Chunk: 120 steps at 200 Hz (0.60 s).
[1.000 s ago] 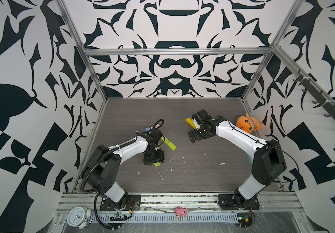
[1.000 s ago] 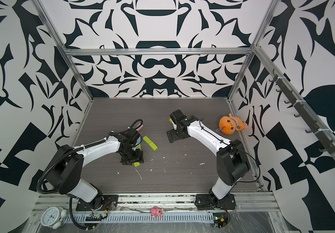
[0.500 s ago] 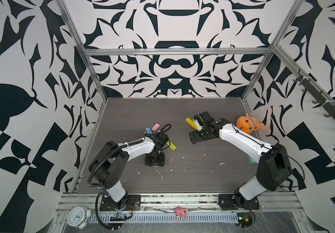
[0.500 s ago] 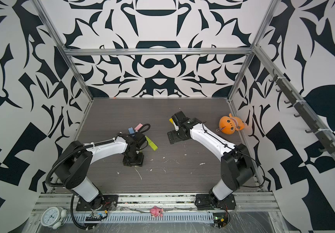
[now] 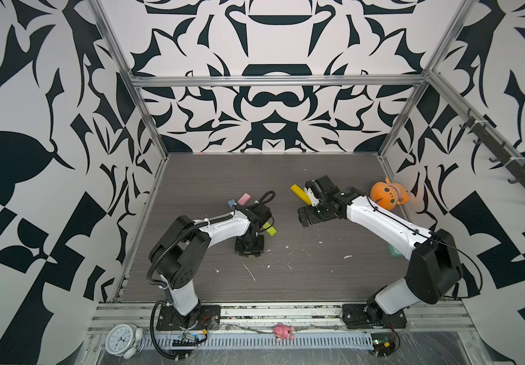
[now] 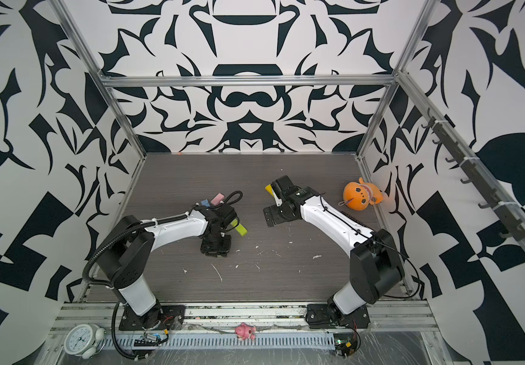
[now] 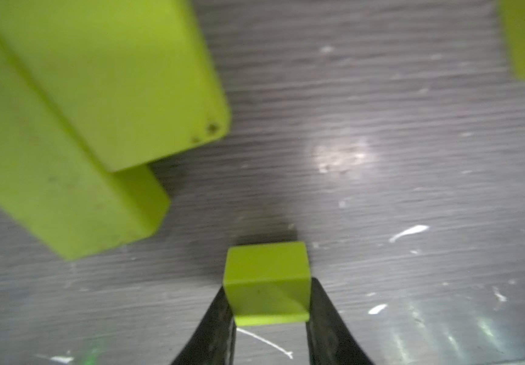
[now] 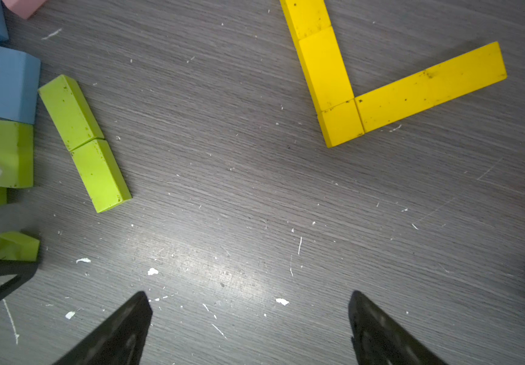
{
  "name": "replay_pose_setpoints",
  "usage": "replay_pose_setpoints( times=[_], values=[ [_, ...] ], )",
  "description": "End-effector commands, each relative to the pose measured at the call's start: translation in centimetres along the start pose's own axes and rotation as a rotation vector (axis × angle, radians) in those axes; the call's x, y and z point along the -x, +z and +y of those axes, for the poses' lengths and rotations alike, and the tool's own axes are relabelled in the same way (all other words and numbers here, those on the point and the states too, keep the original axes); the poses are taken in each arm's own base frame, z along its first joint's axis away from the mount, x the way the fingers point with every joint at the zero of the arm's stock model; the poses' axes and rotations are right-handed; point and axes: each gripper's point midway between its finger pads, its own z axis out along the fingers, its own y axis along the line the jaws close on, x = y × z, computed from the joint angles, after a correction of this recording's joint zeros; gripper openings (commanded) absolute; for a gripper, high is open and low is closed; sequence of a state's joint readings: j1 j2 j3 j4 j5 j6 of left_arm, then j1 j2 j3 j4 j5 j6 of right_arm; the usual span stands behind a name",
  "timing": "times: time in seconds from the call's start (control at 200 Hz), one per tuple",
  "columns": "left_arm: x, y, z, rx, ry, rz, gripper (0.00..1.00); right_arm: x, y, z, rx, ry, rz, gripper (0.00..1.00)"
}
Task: Assemble the letter v with building blocks
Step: Pick up the building block from the center of the board, then place the building block at the center of the board.
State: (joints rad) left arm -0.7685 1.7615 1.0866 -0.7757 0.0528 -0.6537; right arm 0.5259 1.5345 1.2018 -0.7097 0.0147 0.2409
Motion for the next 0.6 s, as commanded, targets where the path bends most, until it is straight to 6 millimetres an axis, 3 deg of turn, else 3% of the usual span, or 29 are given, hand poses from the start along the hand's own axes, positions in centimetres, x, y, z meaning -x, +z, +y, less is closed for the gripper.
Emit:
replay_pose_setpoints(
  times=[0.0,0.155,0.345,0.48,0.595],
  values=[
    [1.8,-0.9,-4.6,-0.1,0.034,-0.036,0.37,1.0,-1.9,-1.0,-0.001,0.028,-0.06,0.99],
    [2.3,-0.2,-8.4,-0.142,0.058,-0.012,0.36,0.9,-2.8,-3.2,-0.024,0.078,-0.065,0.99],
    [1.3,1.4,-11.6,-0.198,0.079,0.02,0.36,0.5,-3.4,-5.4,-0.052,0.131,-0.064,0.99],
    [1.5,1.8,-12.6,-0.214,0.064,0.023,0.48,-0.4,-3.0,-6.9,-0.071,0.206,-0.031,0.99],
    [2.2,0.1,-12.7,-0.218,0.062,-0.018,0.63,-1.0,-2.9,-7.9,-0.076,0.27,-0.026,0.99]
  ],
)
